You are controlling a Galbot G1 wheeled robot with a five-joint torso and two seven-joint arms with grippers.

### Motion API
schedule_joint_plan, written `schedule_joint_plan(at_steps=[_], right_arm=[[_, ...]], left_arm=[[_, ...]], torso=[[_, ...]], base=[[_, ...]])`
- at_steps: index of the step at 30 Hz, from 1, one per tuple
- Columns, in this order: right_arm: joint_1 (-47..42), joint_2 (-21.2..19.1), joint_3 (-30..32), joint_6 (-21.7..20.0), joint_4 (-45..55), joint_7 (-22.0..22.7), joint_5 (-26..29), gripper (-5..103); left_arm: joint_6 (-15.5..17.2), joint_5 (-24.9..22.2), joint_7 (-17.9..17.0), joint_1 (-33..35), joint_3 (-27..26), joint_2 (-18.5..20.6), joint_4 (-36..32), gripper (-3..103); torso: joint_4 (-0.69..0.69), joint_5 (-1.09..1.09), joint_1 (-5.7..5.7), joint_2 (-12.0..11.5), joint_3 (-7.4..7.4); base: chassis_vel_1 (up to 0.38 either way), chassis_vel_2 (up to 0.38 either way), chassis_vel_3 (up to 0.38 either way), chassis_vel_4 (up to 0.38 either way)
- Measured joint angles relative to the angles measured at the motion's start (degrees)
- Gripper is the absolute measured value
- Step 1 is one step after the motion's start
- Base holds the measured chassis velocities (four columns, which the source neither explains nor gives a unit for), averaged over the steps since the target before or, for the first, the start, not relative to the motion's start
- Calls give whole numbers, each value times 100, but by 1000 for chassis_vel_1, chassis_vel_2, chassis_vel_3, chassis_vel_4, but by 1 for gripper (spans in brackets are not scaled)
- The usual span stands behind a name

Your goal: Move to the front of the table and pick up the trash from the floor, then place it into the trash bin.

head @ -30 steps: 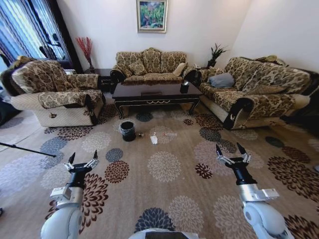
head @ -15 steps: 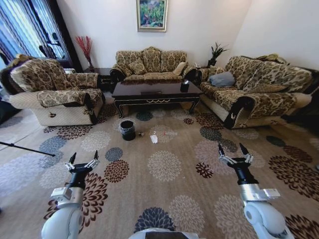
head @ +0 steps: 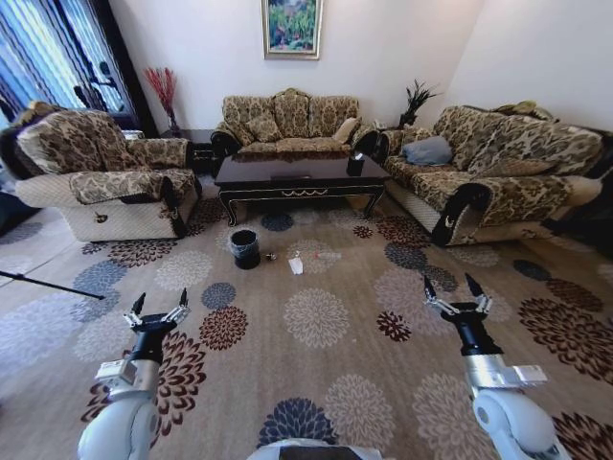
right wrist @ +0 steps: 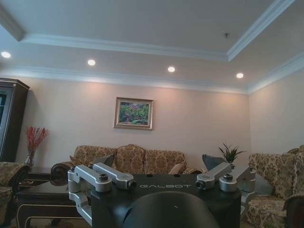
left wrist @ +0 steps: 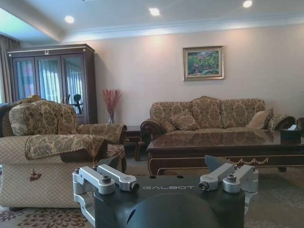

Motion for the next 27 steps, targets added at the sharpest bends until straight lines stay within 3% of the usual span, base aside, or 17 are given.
schedule_joint_plan(at_steps=[8,16,27], right_arm=[[-72,228,-62,51,44,10,-69,100],[-105,279,-100,43,116,60,104,100],[-51,340,-132,144,0,-33,-56,100]], left_arm=[[-95,7,30,41,53,-37,20,100],[-180,-39,41,84,47,-25,33,100],[-287,-146,66,117,33,-21,107,100]], torso=[[0,0,-84,-188,-104],[0,0,-148,-335,-187],[0,0,-248,-565,-318]], base=[[0,0,0,0],[0,0,0,0],[0,0,0,0]])
